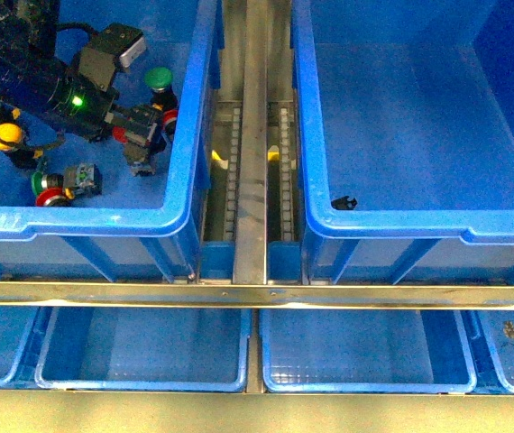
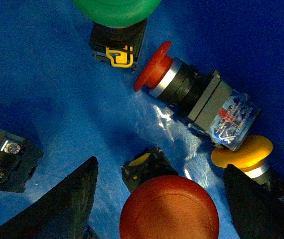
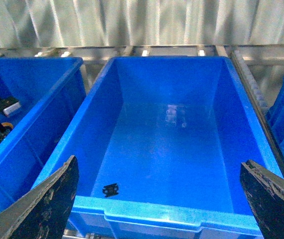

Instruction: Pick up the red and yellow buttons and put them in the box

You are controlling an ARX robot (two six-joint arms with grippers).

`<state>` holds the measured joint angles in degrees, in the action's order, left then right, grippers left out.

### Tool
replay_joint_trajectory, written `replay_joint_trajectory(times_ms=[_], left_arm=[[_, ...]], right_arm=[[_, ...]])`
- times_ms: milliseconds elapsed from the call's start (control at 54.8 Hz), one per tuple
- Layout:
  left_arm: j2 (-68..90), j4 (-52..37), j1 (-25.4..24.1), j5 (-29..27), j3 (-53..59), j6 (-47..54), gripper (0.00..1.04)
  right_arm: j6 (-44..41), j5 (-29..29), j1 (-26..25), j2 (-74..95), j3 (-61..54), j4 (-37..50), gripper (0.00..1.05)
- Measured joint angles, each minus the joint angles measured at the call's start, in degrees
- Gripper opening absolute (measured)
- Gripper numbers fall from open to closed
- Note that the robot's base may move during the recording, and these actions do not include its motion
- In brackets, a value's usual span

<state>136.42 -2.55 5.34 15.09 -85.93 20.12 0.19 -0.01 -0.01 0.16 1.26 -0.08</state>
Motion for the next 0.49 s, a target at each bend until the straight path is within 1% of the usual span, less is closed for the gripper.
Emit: replay_joint_trajectory(times_ms=[255, 310, 493], left_arm=[[0.33, -0.02, -0.13, 0.02, -0.09, -0.52, 0.36], [0.33, -0.11, -0.28, 0.02, -0.09, -0.74, 0.34], [-0.07, -1.81, -1.25, 0.22, 0.85, -3.23, 0.34]], right_arm=[[-0.02, 0.0, 0.0, 0.0, 0.0, 0.0, 0.98], [0.0, 0.0, 0.0, 0.0, 0.0, 0.0, 0.98], [0.0, 0.0, 0.0, 0.0, 0.0, 0.0, 0.98]])
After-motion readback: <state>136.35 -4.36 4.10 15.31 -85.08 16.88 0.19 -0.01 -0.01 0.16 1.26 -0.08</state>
